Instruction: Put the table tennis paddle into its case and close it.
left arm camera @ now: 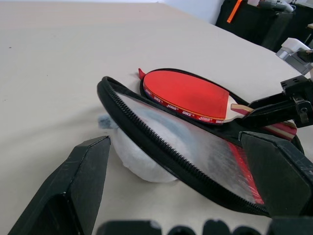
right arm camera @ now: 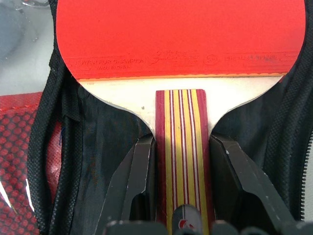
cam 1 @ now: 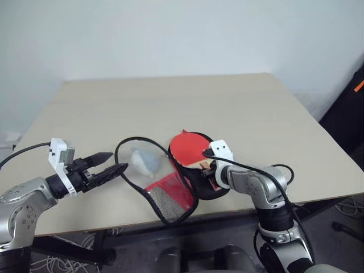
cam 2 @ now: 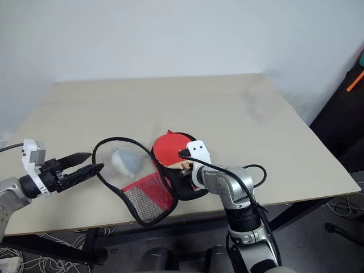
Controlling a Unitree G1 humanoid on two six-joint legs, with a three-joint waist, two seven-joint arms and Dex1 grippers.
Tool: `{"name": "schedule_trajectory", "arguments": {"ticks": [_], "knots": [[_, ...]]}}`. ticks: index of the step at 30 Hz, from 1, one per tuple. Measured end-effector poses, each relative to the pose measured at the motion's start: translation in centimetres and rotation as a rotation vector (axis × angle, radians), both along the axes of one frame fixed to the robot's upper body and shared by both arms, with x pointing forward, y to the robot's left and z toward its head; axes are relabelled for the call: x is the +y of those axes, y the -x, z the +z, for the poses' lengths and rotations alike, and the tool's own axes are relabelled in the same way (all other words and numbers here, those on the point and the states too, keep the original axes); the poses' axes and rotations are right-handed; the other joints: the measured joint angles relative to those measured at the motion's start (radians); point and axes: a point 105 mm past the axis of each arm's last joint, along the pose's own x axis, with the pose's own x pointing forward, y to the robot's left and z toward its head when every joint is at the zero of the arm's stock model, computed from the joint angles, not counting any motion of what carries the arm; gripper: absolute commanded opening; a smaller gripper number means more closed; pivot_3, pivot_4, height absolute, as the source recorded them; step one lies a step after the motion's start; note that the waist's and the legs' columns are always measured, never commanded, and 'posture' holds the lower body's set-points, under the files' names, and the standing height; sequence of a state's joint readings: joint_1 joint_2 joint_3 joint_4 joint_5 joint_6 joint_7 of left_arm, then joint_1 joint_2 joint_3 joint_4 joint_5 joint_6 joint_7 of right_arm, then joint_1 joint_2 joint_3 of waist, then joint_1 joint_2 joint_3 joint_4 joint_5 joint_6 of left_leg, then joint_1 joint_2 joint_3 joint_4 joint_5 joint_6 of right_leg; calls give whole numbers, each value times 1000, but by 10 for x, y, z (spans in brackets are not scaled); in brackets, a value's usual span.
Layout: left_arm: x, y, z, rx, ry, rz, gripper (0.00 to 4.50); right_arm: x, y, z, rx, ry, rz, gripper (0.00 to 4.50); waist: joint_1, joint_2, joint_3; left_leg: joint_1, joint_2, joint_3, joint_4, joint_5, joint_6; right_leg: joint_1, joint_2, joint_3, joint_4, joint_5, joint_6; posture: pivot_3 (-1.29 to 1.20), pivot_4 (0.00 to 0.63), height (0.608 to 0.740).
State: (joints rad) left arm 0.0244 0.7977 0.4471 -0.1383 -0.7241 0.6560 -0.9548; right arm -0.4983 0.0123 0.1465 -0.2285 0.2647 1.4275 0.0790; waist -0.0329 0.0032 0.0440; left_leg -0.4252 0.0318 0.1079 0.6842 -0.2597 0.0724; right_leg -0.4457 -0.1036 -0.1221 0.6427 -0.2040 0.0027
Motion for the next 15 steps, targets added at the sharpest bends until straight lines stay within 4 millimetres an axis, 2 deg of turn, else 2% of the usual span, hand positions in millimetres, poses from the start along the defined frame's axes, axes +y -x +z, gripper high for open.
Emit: {"name": "schedule_trajectory", "arguments": {"ticks": [3,4,5,11,13,15], "knots": [[-1,-1,0,-1,0,-3,4500,-5,-1,-1,7,10,-12,2750,0,0,0,0,0,0,0,0,0,0,0,0,0,0,0,0,0,706],[-1,-1,0,-1,0,-4,4500,-7,-1,-2,9,16,-13,3207,-1,0,0,0,0,1,0,0,0,0,0,0,0,0,0,0,0,706],[-1,-1,0,-1,0,-5,4500,-10,0,-2,9,19,-10,3396,-1,0,0,0,0,1,0,0,0,0,0,0,0,0,0,0,0,706],[0,0,-2,8,2,-5,4500,-23,18,15,-19,-16,129,3396,-1,0,0,1,1,1,0,0,0,0,0,1,0,0,0,0,0,706],[1,1,-1,6,2,-12,4500,-25,24,29,-41,-62,197,3396,-1,0,0,1,1,1,0,0,0,0,1,1,0,0,0,0,0,706],[11,1,5,-7,5,19,4500,-36,22,51,-89,-105,244,3396,-1,0,0,1,1,1,1,0,0,0,1,1,0,0,0,0,0,706]]}}
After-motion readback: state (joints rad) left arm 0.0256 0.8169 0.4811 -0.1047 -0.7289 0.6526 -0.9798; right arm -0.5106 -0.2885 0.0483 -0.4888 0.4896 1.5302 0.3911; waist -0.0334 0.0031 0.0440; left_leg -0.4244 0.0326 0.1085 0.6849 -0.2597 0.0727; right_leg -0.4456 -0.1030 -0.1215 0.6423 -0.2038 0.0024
